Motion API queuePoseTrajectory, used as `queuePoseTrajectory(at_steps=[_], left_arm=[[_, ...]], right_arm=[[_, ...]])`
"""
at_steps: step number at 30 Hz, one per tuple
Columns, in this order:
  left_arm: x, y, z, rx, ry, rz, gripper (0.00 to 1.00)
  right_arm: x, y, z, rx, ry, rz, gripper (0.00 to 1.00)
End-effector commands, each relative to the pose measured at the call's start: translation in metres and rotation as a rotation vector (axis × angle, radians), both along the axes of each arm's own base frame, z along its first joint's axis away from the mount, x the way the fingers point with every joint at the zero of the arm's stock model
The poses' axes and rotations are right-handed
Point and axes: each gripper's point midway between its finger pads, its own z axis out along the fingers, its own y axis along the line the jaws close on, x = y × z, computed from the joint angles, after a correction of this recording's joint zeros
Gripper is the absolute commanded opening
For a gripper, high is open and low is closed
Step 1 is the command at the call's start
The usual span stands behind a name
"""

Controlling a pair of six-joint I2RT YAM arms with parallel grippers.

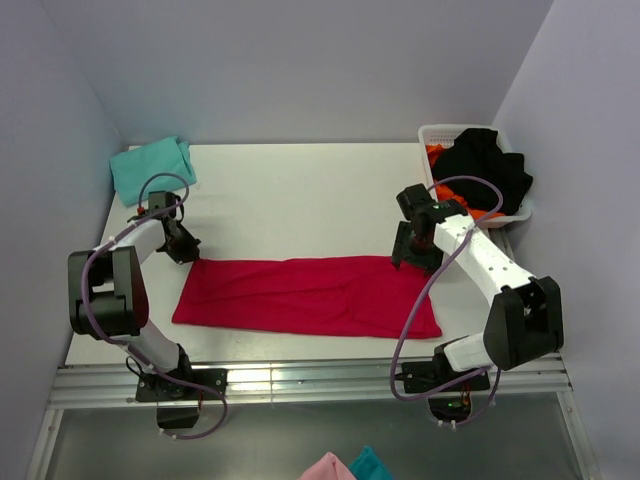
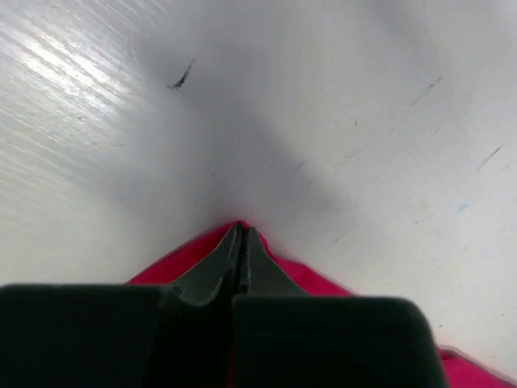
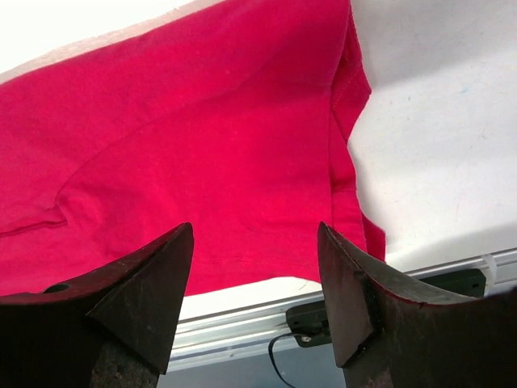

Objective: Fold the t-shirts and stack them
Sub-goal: Fold the tshirt

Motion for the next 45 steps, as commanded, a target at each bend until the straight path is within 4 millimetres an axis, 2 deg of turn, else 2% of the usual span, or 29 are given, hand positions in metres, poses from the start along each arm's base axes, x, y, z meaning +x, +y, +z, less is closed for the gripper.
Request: queuePoseTrajectory(at_steps=[1, 6, 7, 8, 10, 11, 12, 13, 16, 17, 18, 19, 20, 21, 22, 23, 25, 30, 36, 37, 41, 45], left_arm=[[0.020, -0.007, 0.008, -0.030, -0.059, -0.018, 0.00], [0.040, -0.012, 0.008, -0.074, -0.073, -0.029, 0.00], [0.050, -0.011, 0.015, -0.079, -0.093, -0.026, 0.00], [0.051, -0.006, 0.009, -0.088, -0.069, -0.004, 0.00], [0.064, 0.005, 0.014, -0.105, -0.076, 0.041, 0.00], [0.063, 0.008, 0.006, -0.116, -0.048, 0.057, 0.00], [0.071, 0.012, 0.010, -0.127, -0.062, 0.072, 0.00], [0.072, 0.019, 0.004, -0.159, -0.045, 0.107, 0.00], [0.084, 0.027, 0.008, -0.242, -0.064, 0.146, 0.00], [0.086, 0.029, 0.003, -0.259, -0.054, 0.155, 0.04], [0.091, 0.034, 0.006, -0.265, -0.060, 0.164, 0.14], [0.092, 0.037, 0.006, -0.266, -0.060, 0.167, 0.28], [0.096, 0.039, 0.011, -0.257, -0.073, 0.163, 0.62], [0.098, 0.041, 0.015, -0.246, -0.085, 0.157, 0.78], [0.101, 0.043, 0.025, -0.236, -0.111, 0.149, 0.91], [0.102, 0.044, 0.029, -0.228, -0.120, 0.144, 0.99], [0.101, 0.046, 0.037, -0.214, -0.128, 0.132, 0.99], [0.095, 0.045, 0.052, -0.199, -0.136, 0.116, 0.97], [0.087, 0.043, 0.078, -0.192, -0.164, 0.105, 0.95], [0.086, 0.043, 0.086, -0.187, -0.179, 0.097, 0.94], [0.079, 0.047, 0.103, -0.159, -0.191, 0.089, 0.93], [0.070, 0.053, 0.118, -0.133, -0.202, 0.085, 0.92]], right_arm=[[0.003, -0.004, 0.000, -0.008, -0.024, -0.006, 0.69], [0.004, -0.005, -0.005, -0.015, -0.017, -0.007, 0.65], [0.005, -0.005, -0.005, -0.015, -0.015, -0.010, 0.65], [0.007, -0.005, -0.005, -0.016, -0.017, -0.011, 0.65], [0.011, -0.003, -0.003, -0.010, -0.024, -0.016, 0.65], [0.012, -0.003, -0.004, -0.010, -0.021, -0.019, 0.64], [0.014, -0.003, -0.002, -0.009, -0.025, -0.022, 0.64], [0.017, -0.002, 0.000, -0.006, -0.032, -0.023, 0.63], [0.022, -0.002, 0.004, -0.009, -0.043, -0.026, 0.63], [0.022, -0.002, 0.006, -0.011, -0.046, -0.030, 0.63], [0.021, -0.003, 0.005, -0.013, -0.042, -0.033, 0.64], [0.019, -0.004, 0.005, -0.015, -0.037, -0.038, 0.66], [0.017, -0.004, 0.007, -0.012, -0.044, -0.047, 0.67], [0.012, -0.005, 0.003, -0.010, -0.032, -0.053, 0.68], [0.008, -0.004, 0.002, -0.004, -0.030, -0.061, 0.68], [0.005, -0.002, 0.003, 0.016, -0.038, -0.078, 0.69], [-0.006, -0.001, -0.010, 0.037, -0.012, -0.095, 0.69], [-0.017, 0.011, -0.032, 0.104, 0.032, -0.129, 0.64], [-0.013, 0.027, -0.054, 0.136, 0.095, -0.124, 0.56], [-0.012, 0.029, -0.058, 0.139, 0.102, -0.120, 0.52], [-0.010, 0.033, -0.076, 0.117, 0.163, -0.116, 0.48], [-0.007, 0.034, -0.085, 0.094, 0.199, -0.114, 0.43]])
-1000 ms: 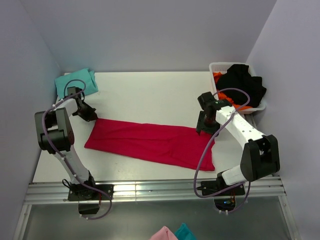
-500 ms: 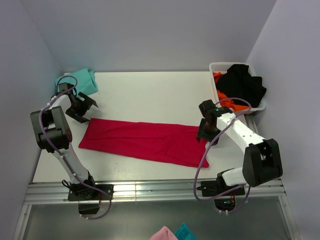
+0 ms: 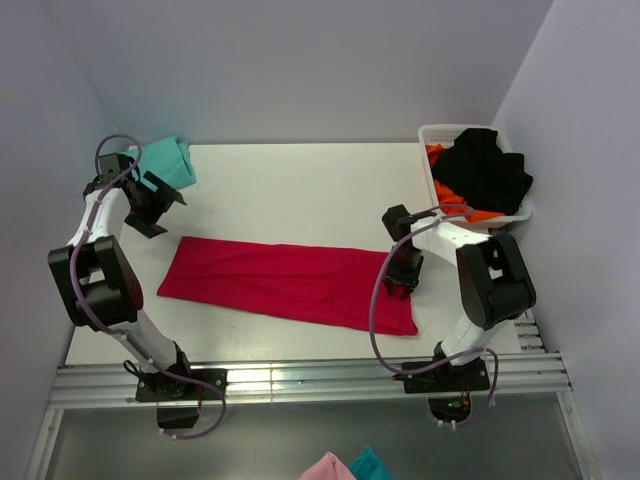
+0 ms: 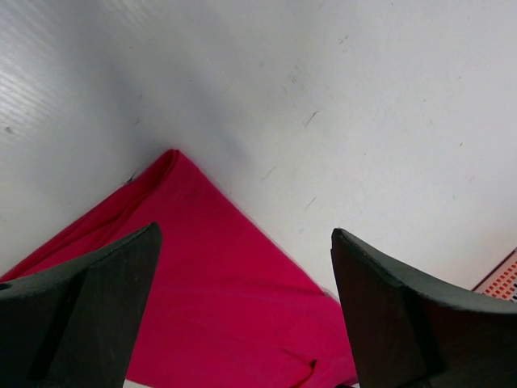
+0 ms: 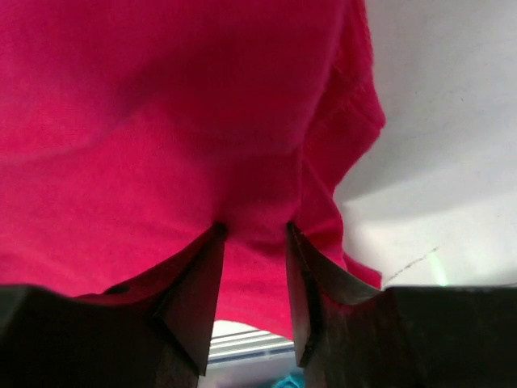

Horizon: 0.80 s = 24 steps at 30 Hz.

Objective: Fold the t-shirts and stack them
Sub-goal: Fold the tshirt

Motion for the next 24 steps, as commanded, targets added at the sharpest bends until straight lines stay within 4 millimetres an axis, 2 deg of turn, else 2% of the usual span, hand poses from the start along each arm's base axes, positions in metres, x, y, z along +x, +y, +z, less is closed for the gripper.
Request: queuePoseTrajectory(at_steps=[1, 3, 5, 6, 7, 8, 11, 12, 14, 15, 16, 17, 18, 19, 20, 21, 22, 23, 24], left_arm=[[-0.007, 0.012, 0.038, 0.064, -0.059, -0.005, 0.92], [-0.012, 0.014, 0.041, 0.074, -0.059, -0.007, 0.92], [-0.018, 0.017, 0.045, 0.094, -0.058, 0.003, 0.91], [-0.020, 0.017, 0.046, 0.101, -0.058, 0.002, 0.91], [-0.023, 0.019, 0.049, 0.109, -0.062, 0.006, 0.91], [-0.025, 0.019, 0.048, 0.115, -0.056, 0.008, 0.91], [-0.031, 0.020, 0.052, 0.123, -0.051, 0.008, 0.91], [-0.033, 0.020, 0.056, 0.129, -0.057, 0.009, 0.90], [-0.037, 0.019, 0.059, 0.129, -0.054, 0.011, 0.90], [-0.038, 0.019, 0.062, 0.128, -0.058, 0.015, 0.90], [-0.040, 0.018, 0.067, 0.131, -0.069, 0.018, 0.90], [-0.042, 0.017, 0.069, 0.132, -0.072, 0.021, 0.90], [-0.043, 0.017, 0.071, 0.133, -0.076, 0.022, 0.90], [-0.045, 0.017, 0.077, 0.141, -0.090, 0.023, 0.90], [-0.047, 0.017, 0.079, 0.146, -0.093, 0.028, 0.90], [-0.048, 0.019, 0.083, 0.158, -0.102, 0.032, 0.90], [-0.048, 0.018, 0.084, 0.158, -0.102, 0.032, 0.90], [-0.049, 0.019, 0.083, 0.161, -0.099, 0.035, 0.90], [-0.050, 0.020, 0.083, 0.162, -0.097, 0.037, 0.90]], right_arm=[[0.015, 0.007, -0.003, 0.002, -0.017, -0.002, 0.41], [0.016, 0.008, -0.007, -0.001, -0.003, 0.005, 0.38], [0.016, 0.010, -0.014, -0.001, 0.018, 0.010, 0.29], [0.017, 0.010, -0.017, -0.002, 0.023, 0.013, 0.22], [0.017, 0.014, -0.021, 0.017, 0.037, 0.012, 0.07], [0.018, 0.015, -0.023, 0.019, 0.041, 0.014, 0.01], [0.034, 0.021, -0.023, 0.031, 0.021, 0.020, 0.00], [0.055, 0.025, -0.015, 0.031, -0.025, 0.022, 0.00], [0.077, 0.031, -0.015, 0.025, -0.034, 0.033, 0.00], [0.116, 0.043, 0.003, 0.048, -0.114, 0.035, 0.00], [0.126, 0.047, -0.010, 0.032, -0.066, 0.035, 0.00], [0.146, 0.053, -0.009, 0.037, -0.081, 0.032, 0.00], [0.202, 0.072, 0.022, 0.080, -0.210, 0.026, 0.00], [0.218, 0.079, -0.001, 0.080, -0.169, 0.023, 0.00], [0.279, 0.106, 0.046, 0.172, -0.344, 0.008, 0.00], [0.303, 0.123, 0.059, 0.230, -0.400, 0.000, 0.00], [0.327, 0.144, 0.041, 0.294, -0.424, -0.004, 0.00], [0.349, 0.176, 0.070, 0.465, -0.501, 0.006, 0.00], [0.370, 0.195, 0.101, 0.575, -0.613, 0.035, 0.08]])
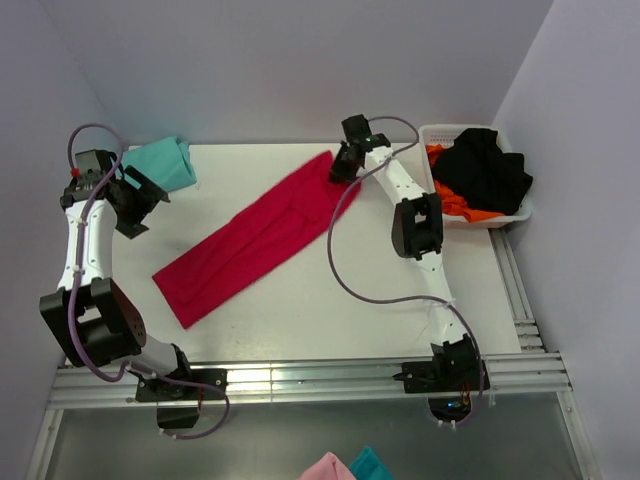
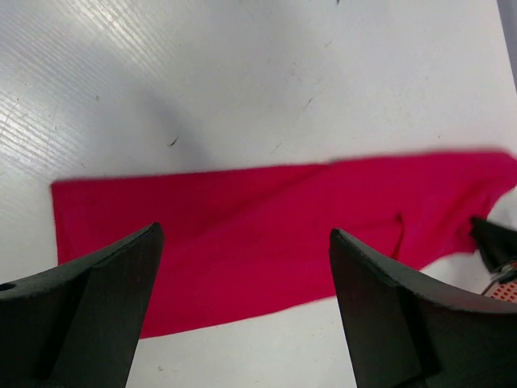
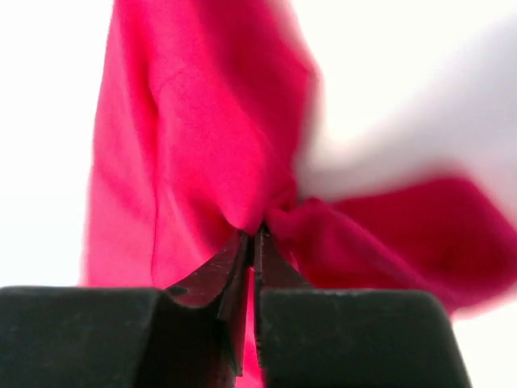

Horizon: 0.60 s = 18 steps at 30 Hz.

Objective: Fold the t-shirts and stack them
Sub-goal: Fold the tshirt

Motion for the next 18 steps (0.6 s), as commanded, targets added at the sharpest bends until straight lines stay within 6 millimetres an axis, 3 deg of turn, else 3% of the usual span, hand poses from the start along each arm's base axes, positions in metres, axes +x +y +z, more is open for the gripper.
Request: queuePoseTrajectory(at_steps=[1, 2, 3, 4, 8, 9, 10, 11, 12, 13, 14, 16, 18], left_arm=[[-0.006, 0.003, 0.012, 0.030, -0.021, 0.007, 0.90], [-0.005, 0.001, 0.012, 0.019, -0.024, 0.000, 0.90], [-0.004, 0.000, 0.013, 0.015, -0.028, -0.006, 0.90], [-0.003, -0.001, 0.014, 0.012, -0.033, -0.009, 0.90], [0.002, -0.001, 0.022, 0.011, -0.064, -0.014, 0.90], [0.003, -0.003, 0.023, 0.005, -0.072, -0.018, 0.90], [0.003, -0.003, 0.024, 0.004, -0.079, -0.020, 0.90], [0.004, -0.003, 0.025, 0.001, -0.084, -0.021, 0.90], [0.004, -0.004, 0.026, -0.002, -0.089, -0.022, 0.90], [0.005, -0.005, 0.026, -0.002, -0.094, -0.025, 0.90], [0.005, -0.005, 0.026, -0.007, -0.099, -0.023, 0.90], [0.007, -0.006, 0.026, -0.012, -0.106, -0.028, 0.90], [0.008, -0.008, 0.026, -0.021, -0.118, -0.030, 0.90]], right_arm=[[0.072, 0.081, 0.131, 0.427, -0.429, 0.089, 0.23], [0.074, 0.087, 0.150, 0.484, -0.488, 0.108, 0.47], [0.069, 0.086, 0.134, 0.484, -0.472, 0.092, 0.99], [0.067, 0.083, 0.181, 0.502, -0.583, 0.109, 1.00], [0.042, 0.064, 0.206, 0.409, -0.574, 0.141, 1.00], [0.033, 0.057, 0.188, 0.366, -0.527, 0.128, 1.00], [0.016, 0.049, 0.212, 0.345, -0.555, 0.136, 1.00], [0.006, 0.042, 0.215, 0.326, -0.559, 0.124, 1.00], [-0.014, 0.034, 0.178, 0.289, -0.475, 0.107, 1.00], [-0.030, 0.030, 0.212, 0.318, -0.546, 0.106, 1.00], [-0.051, 0.023, 0.181, 0.296, -0.474, 0.093, 1.00], [-0.081, 0.025, 0.192, 0.309, -0.471, 0.091, 1.00], [-0.109, 0.033, 0.168, 0.292, -0.393, 0.109, 1.00]])
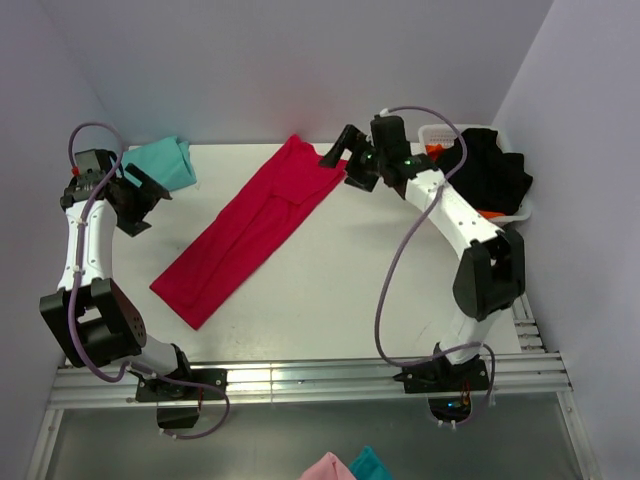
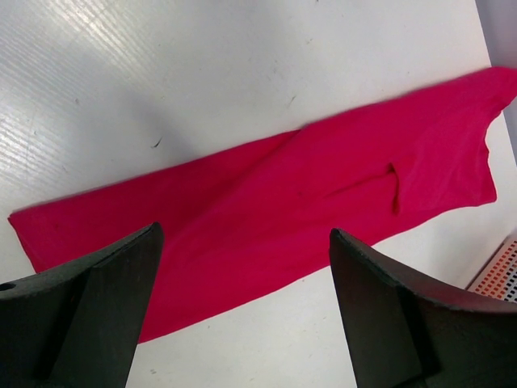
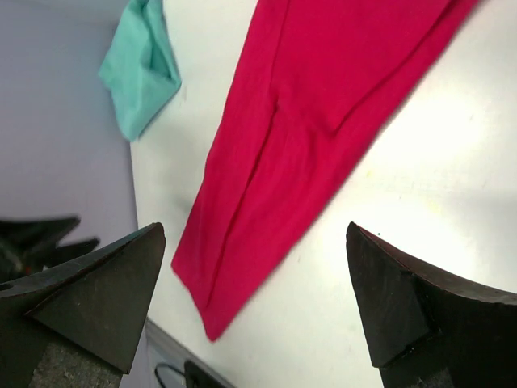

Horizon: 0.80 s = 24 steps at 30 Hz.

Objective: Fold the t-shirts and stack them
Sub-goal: Fold the tshirt

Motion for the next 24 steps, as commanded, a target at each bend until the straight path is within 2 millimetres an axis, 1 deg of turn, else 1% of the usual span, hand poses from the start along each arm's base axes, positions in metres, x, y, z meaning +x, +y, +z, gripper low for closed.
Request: queuePoseTrajectory(at_steps=[1, 3, 4, 5, 6, 7, 8, 9, 10, 11, 12, 13, 14, 15, 16, 17, 18, 19, 20, 21, 22, 23, 24], left_arm=[[0.005, -0.004, 0.018, -0.006, -0.083, -0.014, 0.90], [0.006, -0.005, 0.016, -0.009, -0.090, -0.015, 0.90], [0.006, -0.005, 0.016, -0.012, -0.092, -0.016, 0.90], [0.005, -0.006, 0.012, -0.018, -0.086, -0.018, 0.90], [0.005, -0.007, 0.012, -0.018, -0.089, -0.019, 0.90], [0.004, -0.007, 0.011, -0.018, -0.088, -0.021, 0.90], [0.002, -0.009, 0.009, -0.028, -0.086, -0.026, 0.90], [0.001, -0.010, 0.008, -0.027, -0.085, -0.029, 0.90], [-0.001, -0.011, 0.009, -0.027, -0.090, -0.033, 0.90], [-0.002, -0.013, 0.007, -0.032, -0.091, -0.039, 0.90], [-0.004, -0.012, 0.009, -0.028, -0.097, -0.037, 0.90], [-0.005, -0.014, 0.008, -0.029, -0.096, -0.042, 0.90], [-0.008, -0.014, 0.005, -0.034, -0.086, -0.041, 0.90], [-0.010, -0.015, 0.005, -0.033, -0.085, -0.044, 0.90], [-0.012, -0.016, 0.008, -0.031, -0.094, -0.046, 0.90], [-0.015, -0.017, 0.008, -0.031, -0.093, -0.047, 0.90], [-0.018, -0.018, 0.012, -0.026, -0.104, -0.046, 0.90], [-0.019, -0.019, 0.014, -0.025, -0.108, -0.048, 0.90], [-0.022, -0.020, 0.012, -0.028, -0.104, -0.048, 0.90], [-0.025, -0.021, 0.015, -0.027, -0.115, -0.048, 0.90], [-0.027, -0.023, 0.015, -0.033, -0.118, -0.050, 0.90], [-0.031, -0.024, 0.012, -0.038, -0.109, -0.048, 0.90], [-0.033, -0.025, 0.014, -0.036, -0.120, -0.050, 0.90]], right_arm=[[-0.051, 0.035, -0.032, -0.046, 0.084, 0.083, 1.00], [-0.077, 0.059, -0.052, -0.081, 0.145, 0.145, 1.00], [-0.102, 0.085, -0.071, -0.110, 0.201, 0.215, 1.00], [-0.113, 0.097, -0.078, -0.122, 0.218, 0.239, 1.00], [-0.121, 0.108, -0.085, -0.128, 0.231, 0.256, 1.00], [-0.126, 0.122, -0.093, -0.109, 0.242, 0.266, 1.00], [-0.138, 0.137, -0.097, -0.098, 0.250, 0.298, 1.00], [-0.140, 0.143, -0.099, -0.088, 0.257, 0.306, 1.00], [-0.141, 0.148, -0.110, -0.096, 0.278, 0.311, 1.00], [-0.142, 0.158, -0.105, -0.093, 0.268, 0.328, 1.00], [-0.141, 0.161, -0.109, -0.113, 0.271, 0.324, 1.00], [-0.143, 0.162, -0.122, -0.144, 0.300, 0.329, 1.00], [-0.143, 0.172, -0.118, -0.139, 0.288, 0.341, 1.00], [-0.143, 0.174, -0.120, -0.143, 0.296, 0.340, 1.00], [-0.143, 0.178, -0.128, -0.147, 0.312, 0.333, 1.00], [-0.140, 0.182, -0.127, -0.139, 0.311, 0.330, 1.00], [-0.141, 0.185, -0.130, -0.139, 0.316, 0.332, 1.00], [-0.140, 0.187, -0.137, -0.143, 0.326, 0.323, 1.00], [-0.140, 0.190, -0.138, -0.141, 0.325, 0.321, 1.00], [-0.138, 0.191, -0.141, -0.144, 0.324, 0.315, 1.00], [-0.138, 0.192, -0.151, -0.153, 0.342, 0.306, 1.00], [-0.135, 0.194, -0.153, -0.152, 0.342, 0.300, 1.00], [-0.133, 0.195, -0.157, -0.154, 0.347, 0.292, 1.00]])
